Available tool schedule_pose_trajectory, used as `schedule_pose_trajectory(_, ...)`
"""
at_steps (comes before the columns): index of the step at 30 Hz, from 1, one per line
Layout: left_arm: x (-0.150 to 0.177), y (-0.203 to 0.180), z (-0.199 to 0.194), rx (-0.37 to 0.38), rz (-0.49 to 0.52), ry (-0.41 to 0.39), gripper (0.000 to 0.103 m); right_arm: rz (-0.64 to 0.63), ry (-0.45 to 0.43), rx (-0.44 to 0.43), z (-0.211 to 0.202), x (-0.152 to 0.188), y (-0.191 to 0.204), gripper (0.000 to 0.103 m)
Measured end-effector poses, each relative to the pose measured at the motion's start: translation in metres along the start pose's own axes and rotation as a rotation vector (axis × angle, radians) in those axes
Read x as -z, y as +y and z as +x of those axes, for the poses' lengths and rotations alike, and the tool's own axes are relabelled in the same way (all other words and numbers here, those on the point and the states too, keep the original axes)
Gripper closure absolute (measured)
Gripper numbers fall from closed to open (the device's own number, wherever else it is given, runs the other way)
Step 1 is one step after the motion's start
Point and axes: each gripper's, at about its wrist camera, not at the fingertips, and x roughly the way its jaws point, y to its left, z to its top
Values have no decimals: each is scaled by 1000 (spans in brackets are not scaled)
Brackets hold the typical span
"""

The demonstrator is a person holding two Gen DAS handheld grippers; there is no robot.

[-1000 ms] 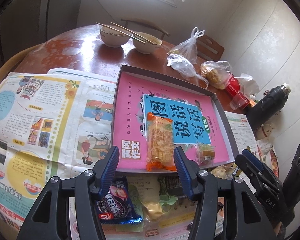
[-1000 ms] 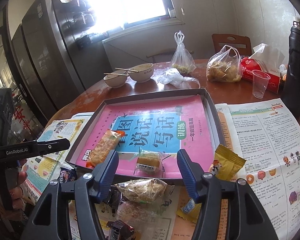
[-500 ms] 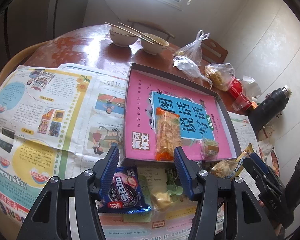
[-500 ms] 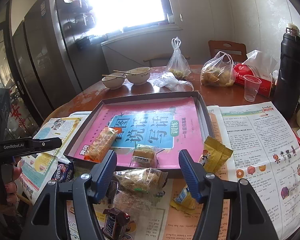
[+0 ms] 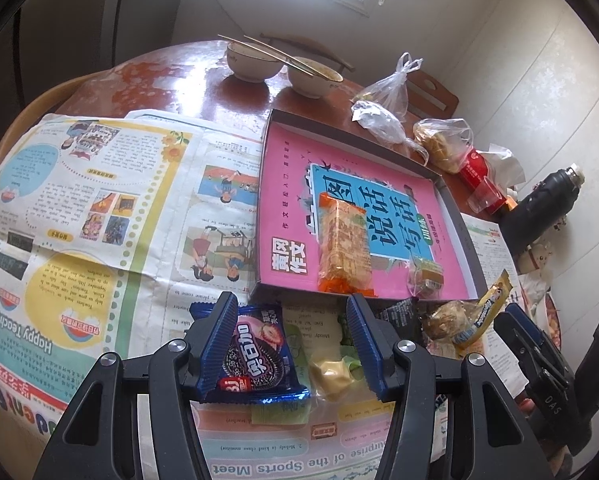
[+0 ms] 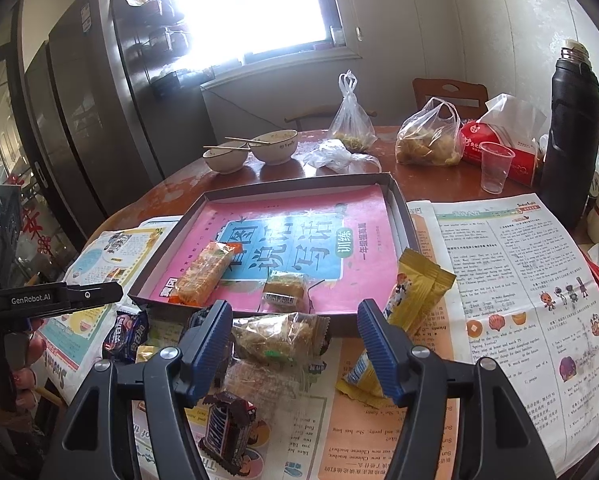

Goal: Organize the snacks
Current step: 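Grasp the blue Oreo-style packet with the left gripper while the right approaches the yellow bar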

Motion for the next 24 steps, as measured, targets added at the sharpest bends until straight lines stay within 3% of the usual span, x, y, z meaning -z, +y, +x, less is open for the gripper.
schedule_pose_trajectory(11,10,3,-1,-7,6,0,45,25,3,31,-11,11,-13,37)
schedule_pose_trajectory(24,25,19,4,-66,-3,16,44,59,54,48,0,30,-26,37)
